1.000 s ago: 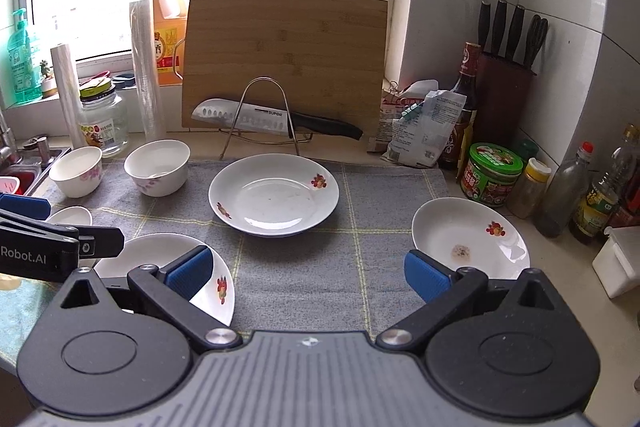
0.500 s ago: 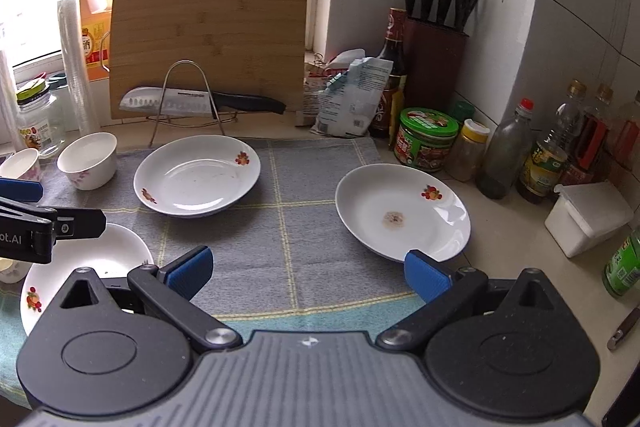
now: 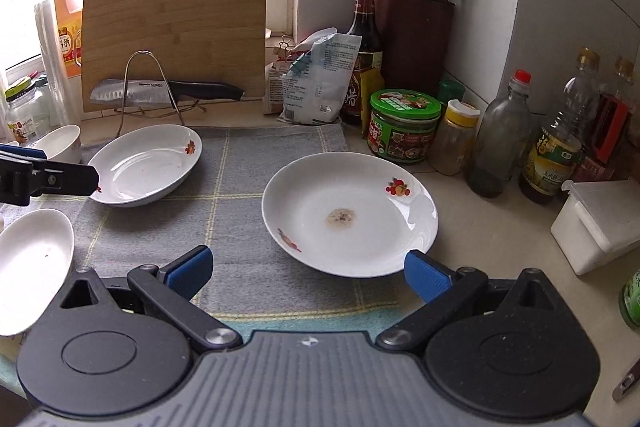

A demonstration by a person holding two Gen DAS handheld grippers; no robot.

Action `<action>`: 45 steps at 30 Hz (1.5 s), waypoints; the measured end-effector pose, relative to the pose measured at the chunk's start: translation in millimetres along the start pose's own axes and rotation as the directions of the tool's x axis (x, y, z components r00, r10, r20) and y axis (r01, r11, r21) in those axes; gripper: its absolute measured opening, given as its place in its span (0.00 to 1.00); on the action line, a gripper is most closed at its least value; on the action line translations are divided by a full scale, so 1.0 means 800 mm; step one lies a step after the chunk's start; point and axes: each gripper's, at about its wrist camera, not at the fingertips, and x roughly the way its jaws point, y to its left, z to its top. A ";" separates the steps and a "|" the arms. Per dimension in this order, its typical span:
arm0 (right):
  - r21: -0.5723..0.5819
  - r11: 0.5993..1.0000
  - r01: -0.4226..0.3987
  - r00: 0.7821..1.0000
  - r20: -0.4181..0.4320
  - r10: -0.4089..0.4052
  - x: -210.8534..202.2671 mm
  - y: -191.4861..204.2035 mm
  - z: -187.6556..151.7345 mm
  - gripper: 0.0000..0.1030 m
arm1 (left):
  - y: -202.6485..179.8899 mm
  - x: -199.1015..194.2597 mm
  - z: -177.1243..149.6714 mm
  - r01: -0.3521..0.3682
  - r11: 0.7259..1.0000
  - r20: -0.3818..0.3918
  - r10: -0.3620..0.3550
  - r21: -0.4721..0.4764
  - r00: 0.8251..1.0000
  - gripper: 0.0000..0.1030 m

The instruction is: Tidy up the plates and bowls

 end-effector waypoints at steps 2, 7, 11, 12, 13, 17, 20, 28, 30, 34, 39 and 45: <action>-0.004 1.000 -0.010 1.000 -0.001 0.010 0.008 -0.016 0.002 1.00 | -0.013 0.009 0.006 0.003 1.000 -0.004 -0.003 -0.012 1.000 0.99; -0.005 1.000 -0.027 0.999 0.017 0.027 0.021 -0.047 0.000 1.00 | -0.040 0.030 0.020 0.075 0.997 -0.047 -0.077 -0.036 0.996 0.99; -0.012 0.999 -0.035 0.999 0.005 0.035 0.029 -0.062 -0.008 1.00 | -0.073 0.045 0.031 0.049 0.996 -0.085 -0.043 0.071 0.995 0.99; -0.013 0.999 -0.030 1.000 0.001 0.030 0.031 -0.064 -0.010 1.00 | -0.081 0.048 0.034 0.049 0.994 -0.089 -0.040 0.102 0.995 0.99; -0.013 1.000 -0.029 1.000 -0.004 0.029 0.033 -0.067 -0.014 1.00 | -0.086 0.051 0.036 0.057 0.991 -0.092 -0.046 0.124 0.995 0.99; -0.008 1.000 -0.023 1.000 -0.014 0.023 0.040 -0.076 -0.028 1.00 | -0.102 0.071 0.044 0.119 0.973 -0.118 -0.096 0.199 0.988 0.99; 0.009 1.000 -0.025 0.999 -0.036 0.025 0.046 -0.081 -0.036 1.00 | -0.109 0.089 0.050 0.150 0.963 -0.160 -0.116 0.223 0.980 0.99; 0.020 0.998 -0.056 0.995 -0.077 0.057 0.072 -0.090 -0.050 1.00 | -0.117 0.130 0.065 0.223 0.939 -0.242 -0.161 0.260 0.957 0.99; 0.019 0.998 -0.064 0.994 -0.082 0.065 0.082 -0.090 -0.050 1.00 | -0.115 0.140 0.068 0.237 0.938 -0.266 -0.168 0.252 0.949 0.99; 0.003 0.997 -0.073 0.992 -0.100 0.073 0.101 -0.088 -0.050 1.00 | -0.113 0.159 0.073 0.239 0.936 -0.287 -0.162 0.257 0.944 0.99; -0.032 0.996 -0.083 0.991 -0.106 0.079 0.119 -0.086 -0.048 1.00 | -0.114 0.180 0.083 0.247 0.935 -0.308 -0.163 0.256 0.937 0.99; -0.061 0.994 -0.090 0.991 -0.105 0.083 0.129 -0.085 -0.048 1.00 | -0.113 0.202 0.096 0.245 0.939 -0.331 -0.159 0.239 0.930 0.99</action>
